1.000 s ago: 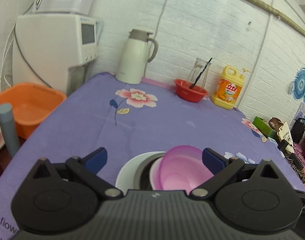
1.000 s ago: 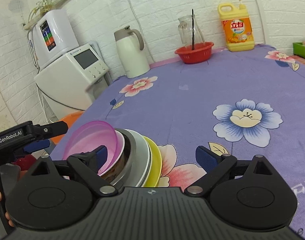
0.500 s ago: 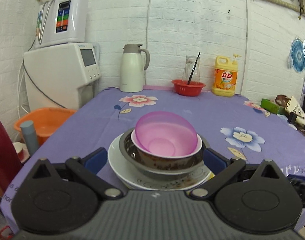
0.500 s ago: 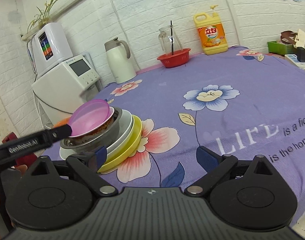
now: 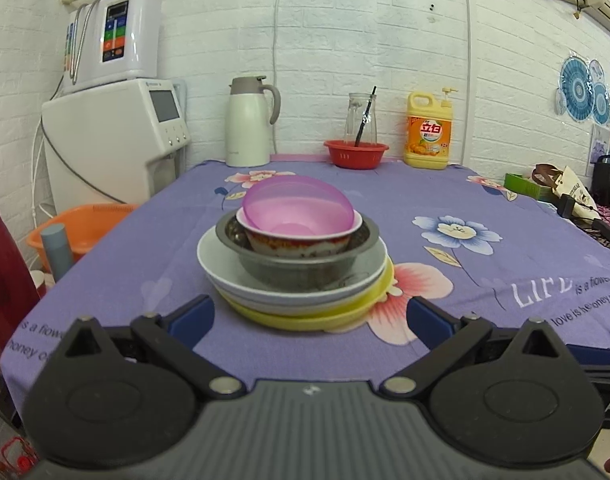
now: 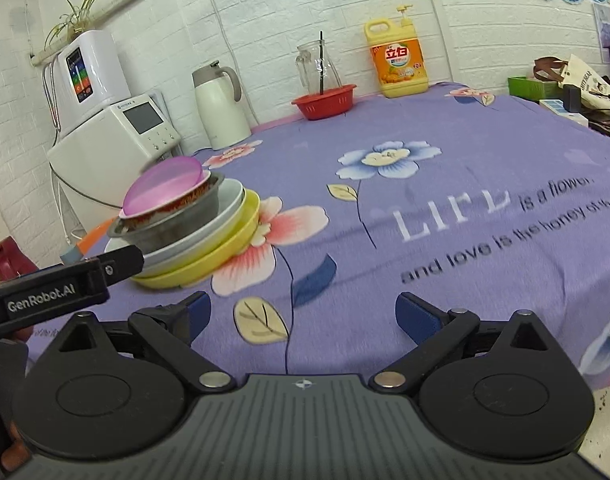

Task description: Organize plates and bowls

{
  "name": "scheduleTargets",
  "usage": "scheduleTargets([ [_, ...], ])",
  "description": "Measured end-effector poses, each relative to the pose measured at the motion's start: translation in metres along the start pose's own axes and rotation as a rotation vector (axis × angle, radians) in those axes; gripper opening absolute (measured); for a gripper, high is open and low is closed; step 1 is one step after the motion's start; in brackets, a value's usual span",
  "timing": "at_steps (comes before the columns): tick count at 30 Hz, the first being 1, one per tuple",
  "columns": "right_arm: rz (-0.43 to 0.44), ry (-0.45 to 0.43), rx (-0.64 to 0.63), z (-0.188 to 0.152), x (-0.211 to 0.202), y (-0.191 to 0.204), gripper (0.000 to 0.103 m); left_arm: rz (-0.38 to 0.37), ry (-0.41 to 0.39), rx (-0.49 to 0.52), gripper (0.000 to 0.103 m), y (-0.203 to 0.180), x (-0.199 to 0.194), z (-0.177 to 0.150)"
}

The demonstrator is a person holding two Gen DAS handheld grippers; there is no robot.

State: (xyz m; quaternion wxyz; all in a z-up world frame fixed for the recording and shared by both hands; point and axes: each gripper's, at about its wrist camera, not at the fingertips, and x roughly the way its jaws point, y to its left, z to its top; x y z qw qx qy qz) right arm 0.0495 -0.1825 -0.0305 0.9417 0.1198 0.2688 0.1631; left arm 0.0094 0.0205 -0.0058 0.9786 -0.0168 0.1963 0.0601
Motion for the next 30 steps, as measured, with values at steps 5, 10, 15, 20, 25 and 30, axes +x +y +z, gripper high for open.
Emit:
scheduleTargets([
  [5,0.013,-0.019,-0.005,-0.004,-0.010,0.000,0.103,-0.040,-0.025,0.009,0.101,-0.006,-0.014,0.000],
  [10,0.008,-0.035,0.006,-0.005,-0.017,-0.007,0.103,-0.037,-0.032,0.036,0.101,-0.014,-0.015,0.004],
  [15,-0.002,-0.023,0.027,-0.010,-0.020,-0.019,0.103,-0.057,-0.036,0.026,0.101,-0.017,-0.020,0.007],
  [20,-0.019,-0.042,0.022,-0.009,-0.025,-0.022,0.103,-0.048,-0.072,0.070,0.101,-0.025,-0.025,0.008],
  [25,-0.011,-0.037,0.011,-0.009,-0.024,-0.018,0.103,-0.051,-0.103,0.092,0.101,-0.028,-0.029,0.007],
  [30,-0.009,-0.032,0.001,-0.010,-0.023,-0.015,0.103,-0.072,-0.104,0.071,0.101,-0.023,-0.031,0.008],
])
